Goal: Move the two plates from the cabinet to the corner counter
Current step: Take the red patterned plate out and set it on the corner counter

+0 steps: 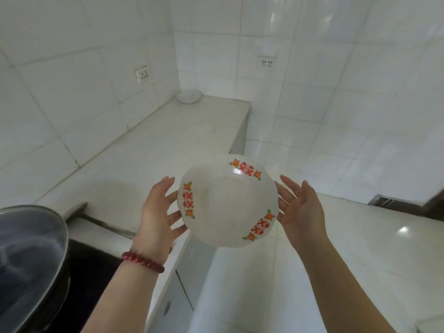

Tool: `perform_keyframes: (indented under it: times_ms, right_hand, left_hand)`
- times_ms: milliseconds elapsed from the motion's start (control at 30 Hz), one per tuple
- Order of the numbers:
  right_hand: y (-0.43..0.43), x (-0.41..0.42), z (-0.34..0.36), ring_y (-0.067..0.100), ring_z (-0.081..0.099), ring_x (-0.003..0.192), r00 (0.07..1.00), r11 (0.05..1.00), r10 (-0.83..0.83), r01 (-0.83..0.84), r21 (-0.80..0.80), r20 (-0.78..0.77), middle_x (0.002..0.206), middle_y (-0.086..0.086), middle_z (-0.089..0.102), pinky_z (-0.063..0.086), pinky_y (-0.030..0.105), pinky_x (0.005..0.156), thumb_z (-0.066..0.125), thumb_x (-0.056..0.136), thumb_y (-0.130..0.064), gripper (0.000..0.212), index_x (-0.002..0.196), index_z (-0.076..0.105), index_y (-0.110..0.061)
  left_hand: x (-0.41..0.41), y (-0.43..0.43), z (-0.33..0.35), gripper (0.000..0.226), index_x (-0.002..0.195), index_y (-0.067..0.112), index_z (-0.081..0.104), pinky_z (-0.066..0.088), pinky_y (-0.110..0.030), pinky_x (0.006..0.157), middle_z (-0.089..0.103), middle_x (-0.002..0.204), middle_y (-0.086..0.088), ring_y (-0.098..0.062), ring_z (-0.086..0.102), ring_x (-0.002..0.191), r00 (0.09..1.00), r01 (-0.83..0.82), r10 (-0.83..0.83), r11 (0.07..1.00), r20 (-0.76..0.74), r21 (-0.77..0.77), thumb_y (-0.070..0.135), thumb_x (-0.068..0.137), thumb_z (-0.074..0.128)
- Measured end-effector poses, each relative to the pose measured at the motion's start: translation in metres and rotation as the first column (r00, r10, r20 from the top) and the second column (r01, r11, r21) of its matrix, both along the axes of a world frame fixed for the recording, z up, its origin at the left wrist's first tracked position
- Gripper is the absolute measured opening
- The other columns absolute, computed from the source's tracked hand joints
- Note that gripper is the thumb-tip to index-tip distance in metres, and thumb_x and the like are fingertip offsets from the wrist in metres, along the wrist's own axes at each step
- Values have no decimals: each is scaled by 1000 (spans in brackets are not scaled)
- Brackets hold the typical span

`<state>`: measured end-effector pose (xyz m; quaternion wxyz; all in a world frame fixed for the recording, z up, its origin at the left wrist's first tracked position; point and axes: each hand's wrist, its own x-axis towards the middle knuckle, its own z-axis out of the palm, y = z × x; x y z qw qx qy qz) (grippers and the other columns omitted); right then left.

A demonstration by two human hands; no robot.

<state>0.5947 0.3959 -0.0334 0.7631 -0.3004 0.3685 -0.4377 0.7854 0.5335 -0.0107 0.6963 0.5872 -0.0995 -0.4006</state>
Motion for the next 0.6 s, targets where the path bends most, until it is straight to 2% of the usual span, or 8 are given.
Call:
perform_keyframes:
  times_ms: [300, 433, 600]
  right_hand:
    - [-140, 24, -14, 20, 66, 93, 995, 996, -85, 86, 7, -56, 116, 7, 67, 47, 36, 73, 29, 98, -42, 45, 120, 59, -17]
    - [-229, 40, -14, 19, 64, 90, 995, 998, -69, 69, -11, -70, 116, 7, 66, 46, 35, 73, 29, 98, -42, 44, 119, 60, -18]
    - [-343, 59, -1, 20, 64, 97, 994, 999, -37, 33, -39, -105, 118, 5, 66, 47, 36, 75, 30, 98, -41, 44, 122, 58, -17]
  left_hand:
    - [31, -153, -17, 41, 118, 31, 57, 50, -42, 79, 60, 122, 1, -27, 60, 105, 996, 89, -89, 995, 9, 37, 51, 83, 49]
    - [46, -242, -20, 43, 118, 30, 57, 49, -41, 79, 61, 121, 2, -26, 60, 104, 996, 89, -90, 996, 22, 28, 52, 82, 50]
    - [61, -356, -16, 44, 119, 25, 56, 49, -38, 76, 61, 119, 1, -27, 60, 105, 999, 47, -47, 999, -15, 18, 52, 86, 45]
